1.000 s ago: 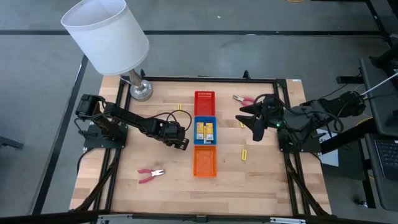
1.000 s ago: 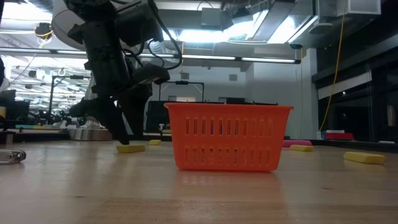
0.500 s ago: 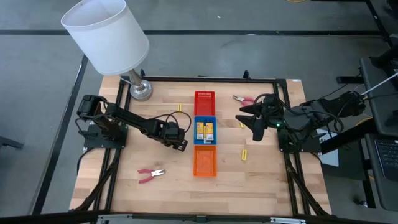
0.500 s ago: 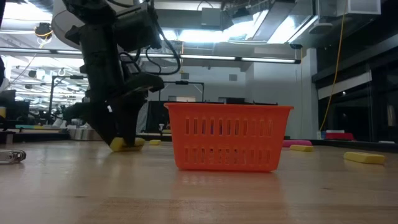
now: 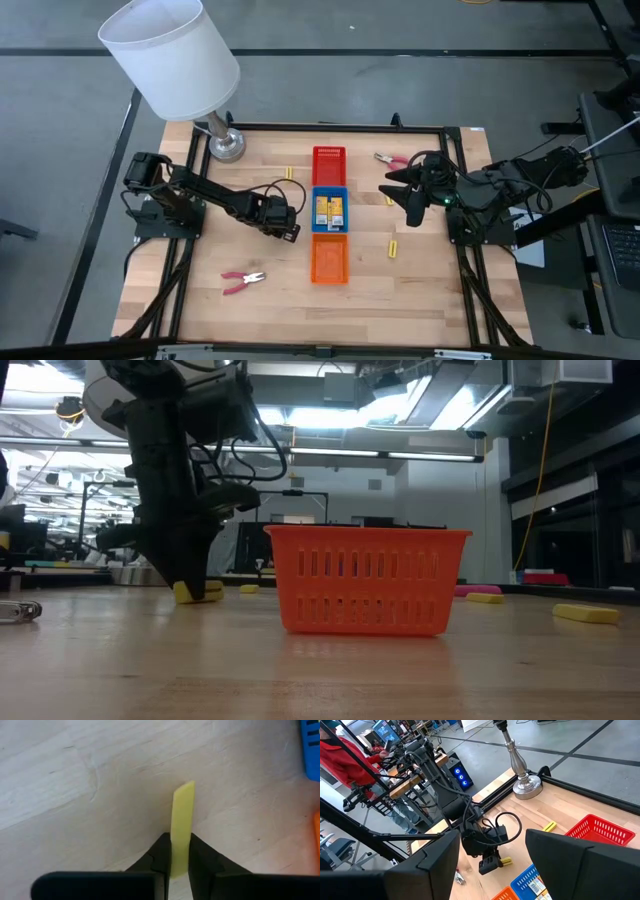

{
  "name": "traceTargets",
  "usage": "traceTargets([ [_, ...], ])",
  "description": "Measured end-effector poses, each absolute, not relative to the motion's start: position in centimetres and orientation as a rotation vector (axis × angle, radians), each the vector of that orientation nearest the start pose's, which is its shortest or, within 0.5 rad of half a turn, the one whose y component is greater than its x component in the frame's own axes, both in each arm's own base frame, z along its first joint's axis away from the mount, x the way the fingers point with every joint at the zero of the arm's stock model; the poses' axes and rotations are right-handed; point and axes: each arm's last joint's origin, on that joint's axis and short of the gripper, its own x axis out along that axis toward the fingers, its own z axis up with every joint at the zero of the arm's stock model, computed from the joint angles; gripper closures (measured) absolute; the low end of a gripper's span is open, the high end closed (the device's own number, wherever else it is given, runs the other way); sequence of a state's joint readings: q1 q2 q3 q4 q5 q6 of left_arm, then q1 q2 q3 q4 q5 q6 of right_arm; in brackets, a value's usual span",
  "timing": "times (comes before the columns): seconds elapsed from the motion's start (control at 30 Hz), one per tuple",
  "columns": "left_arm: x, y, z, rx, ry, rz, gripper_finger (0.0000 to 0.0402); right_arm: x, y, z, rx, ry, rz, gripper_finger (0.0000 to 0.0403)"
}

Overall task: Pick & Place School Supplies
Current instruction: Put the yellow eraser into the orange bin

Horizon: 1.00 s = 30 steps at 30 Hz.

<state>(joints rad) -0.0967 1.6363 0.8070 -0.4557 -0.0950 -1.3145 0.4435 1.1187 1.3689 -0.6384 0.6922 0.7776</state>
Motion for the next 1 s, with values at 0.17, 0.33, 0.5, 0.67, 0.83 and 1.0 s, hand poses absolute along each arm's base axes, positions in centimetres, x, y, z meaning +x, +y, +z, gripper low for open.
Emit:
traceTargets([
  [0.17,27.3,-2.4,13.5,-0.988,1.063,0.805,0.037,19.8,7.4,42.6,0.558,0.213,-0.356,0.017],
  [0.33,28.0,-2.6,15.6,-0.947,0.941,0.699,0.037,19.8,7.4,42.6,0.561,0.212,-0.356,0.017],
  [0.5,29.3,-3.2,18.8,-0.9,0.755,0.453,0.037,19.8,7.4,42.6,0.569,0.211,-0.357,0.017],
  [0.67,30.0,-4.1,20.2,-0.774,0.741,0.103,0.037,19.8,7.4,42.6,0.569,0.21,-0.356,0.017],
  [0.83,30.3,-4.6,20.6,-0.655,0.812,-0.052,0.037,19.8,7.4,42.6,0.578,0.208,-0.357,0.017],
  [1.0,31.3,-4.1,22.8,-0.498,0.804,-0.091,0.037,19.8,7.4,42.6,0.592,0.206,-0.359,0.017],
])
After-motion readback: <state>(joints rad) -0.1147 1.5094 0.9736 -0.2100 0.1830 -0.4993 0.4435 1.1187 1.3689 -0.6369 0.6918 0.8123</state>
